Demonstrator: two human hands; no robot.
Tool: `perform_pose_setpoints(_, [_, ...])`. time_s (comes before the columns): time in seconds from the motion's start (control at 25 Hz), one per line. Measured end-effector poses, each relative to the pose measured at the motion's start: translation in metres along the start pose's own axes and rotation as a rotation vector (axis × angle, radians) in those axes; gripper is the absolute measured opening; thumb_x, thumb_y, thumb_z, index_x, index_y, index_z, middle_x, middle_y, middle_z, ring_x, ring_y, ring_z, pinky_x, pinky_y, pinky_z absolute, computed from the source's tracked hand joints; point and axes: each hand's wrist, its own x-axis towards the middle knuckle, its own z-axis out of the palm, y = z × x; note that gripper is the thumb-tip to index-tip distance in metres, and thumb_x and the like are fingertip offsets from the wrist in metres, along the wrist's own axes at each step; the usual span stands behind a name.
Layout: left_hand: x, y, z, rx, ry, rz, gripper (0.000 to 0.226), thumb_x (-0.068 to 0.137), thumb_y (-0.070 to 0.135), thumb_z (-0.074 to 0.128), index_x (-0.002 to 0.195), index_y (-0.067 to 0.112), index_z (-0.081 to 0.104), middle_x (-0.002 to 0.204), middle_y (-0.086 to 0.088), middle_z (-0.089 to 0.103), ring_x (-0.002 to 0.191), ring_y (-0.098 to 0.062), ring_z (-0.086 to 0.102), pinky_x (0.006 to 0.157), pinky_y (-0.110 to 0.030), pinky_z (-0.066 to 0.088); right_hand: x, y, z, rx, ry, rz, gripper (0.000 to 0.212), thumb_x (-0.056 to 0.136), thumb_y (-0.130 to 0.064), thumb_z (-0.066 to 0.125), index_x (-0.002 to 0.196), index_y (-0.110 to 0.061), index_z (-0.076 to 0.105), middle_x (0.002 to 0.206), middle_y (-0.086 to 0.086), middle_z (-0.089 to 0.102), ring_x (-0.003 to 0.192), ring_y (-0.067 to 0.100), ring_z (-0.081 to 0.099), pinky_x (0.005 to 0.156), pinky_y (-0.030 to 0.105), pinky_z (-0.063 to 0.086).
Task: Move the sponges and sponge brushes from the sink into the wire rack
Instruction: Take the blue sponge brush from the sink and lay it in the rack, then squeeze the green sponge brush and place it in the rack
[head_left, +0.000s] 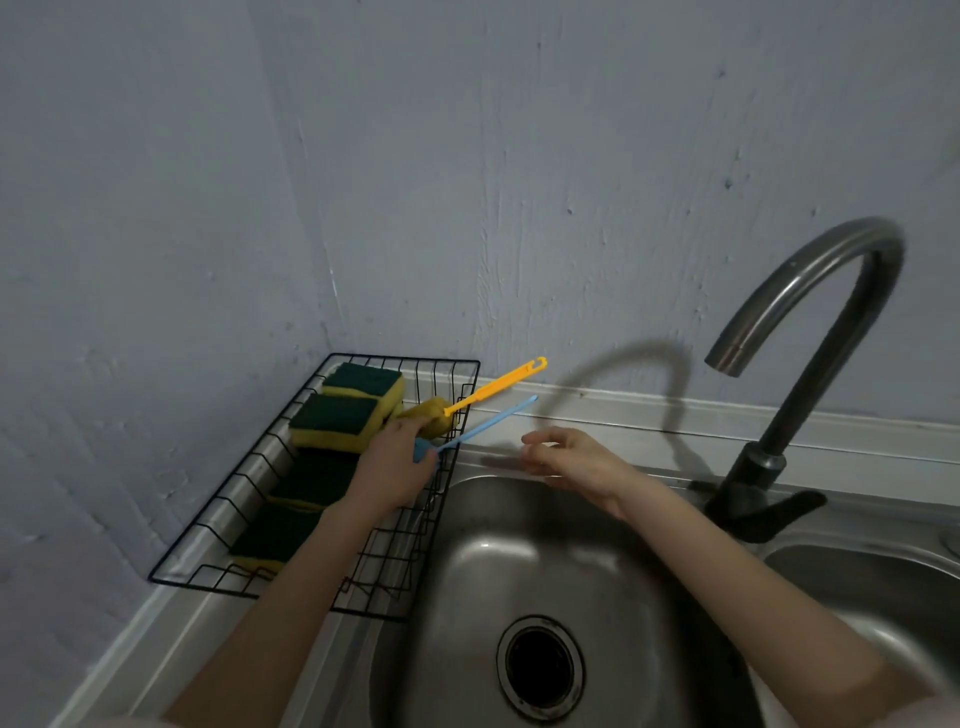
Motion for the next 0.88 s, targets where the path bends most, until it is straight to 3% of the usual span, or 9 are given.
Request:
perform_pose_setpoints(0.16, [-0.014, 0.031, -0.009, 0.033, 0.059, 0.132, 0.025, 0.086, 0.011, 0.050, 0.111, 0.007, 0.054, 0.101, -0.009, 0.056, 0.094, -0.022, 0.053, 0.076, -0.033, 0.044, -0.025, 0.003, -0.017, -0.060, 0.026, -0.054, 0.018, 0.091, -0.012, 0.049, 0.107, -0.015, 0.057, 0.103, 0.006, 0.059, 0.090, 0.014, 0.055, 0.063, 0.013, 0.038])
perform_pose_setpoints(0.32, [-0.032, 0.065, -0.005, 0.104, 0.093, 0.169, 0.034, 0.087, 0.016, 0.049, 0.121, 0.011, 0.050, 0.115, -0.010, 0.056, 0.097, -0.024, 0.053, 0.075, -0.031, 0.041, -0.049, 0.009, -0.039, -0.115, 0.066, -0.102, 0.023, 0.090, -0.013, 0.049, 0.111, -0.013, 0.060, 0.109, 0.012, 0.062, 0.094, 0.015, 0.054, 0.065, 0.012, 0.038])
perform_pose_setpoints(0.44, [-0.046, 0.090, 0.015, 0.056, 0.065, 0.183, 0.039, 0.087, 0.017, 0.051, 0.125, 0.011, 0.047, 0.129, -0.014, 0.052, 0.112, -0.027, 0.050, 0.089, -0.035, 0.042, -0.068, 0.022, -0.063, -0.162, 0.102, -0.122, 0.028, 0.090, -0.014, 0.050, 0.116, -0.010, 0.060, 0.120, 0.016, 0.062, 0.098, 0.017, 0.056, 0.071, 0.015, 0.041])
perform_pose_setpoints(0.56, [-0.061, 0.116, 0.044, 0.043, -0.004, 0.212, 0.041, 0.086, 0.016, 0.053, 0.126, 0.011, 0.047, 0.132, -0.013, 0.051, 0.121, -0.025, 0.047, 0.101, -0.034, 0.037, -0.087, 0.040, -0.092, -0.184, 0.122, -0.102, 0.027, 0.091, -0.016, 0.049, 0.115, -0.014, 0.059, 0.123, 0.013, 0.060, 0.113, 0.022, 0.055, 0.095, 0.024, 0.043])
perform_pose_setpoints(0.68, [-0.077, 0.144, 0.083, 0.017, -0.095, 0.264, 0.042, 0.085, 0.017, 0.055, 0.126, 0.010, 0.047, 0.130, -0.013, 0.052, 0.120, -0.024, 0.048, 0.101, -0.030, 0.035, -0.106, 0.060, -0.124, -0.179, 0.155, -0.073, 0.025, 0.092, -0.015, 0.049, 0.115, -0.013, 0.059, 0.114, 0.009, 0.060, 0.104, 0.017, 0.055, 0.083, 0.020, 0.044])
perform_pose_setpoints(0.8, [-0.088, 0.169, 0.121, -0.002, -0.190, 0.271, 0.046, 0.085, 0.019, 0.056, 0.129, 0.011, 0.045, 0.134, -0.011, 0.049, 0.124, -0.023, 0.045, 0.103, -0.029, 0.033, -0.118, 0.086, -0.152, -0.164, 0.196, -0.044, 0.026, 0.092, -0.014, 0.049, 0.115, -0.011, 0.060, 0.113, 0.012, 0.063, 0.103, 0.021, 0.058, 0.081, 0.022, 0.048])
perform_pose_setpoints(0.88, [-0.094, 0.185, 0.145, 0.002, -0.247, 0.277, 0.050, 0.083, 0.023, 0.058, 0.130, 0.012, 0.043, 0.136, -0.012, 0.047, 0.126, -0.024, 0.044, 0.105, -0.030, 0.034, -0.124, 0.106, -0.169, -0.122, 0.213, -0.007, 0.028, 0.092, -0.012, 0.047, 0.116, -0.008, 0.060, 0.105, 0.011, 0.062, 0.095, 0.018, 0.056, 0.066, 0.017, 0.043])
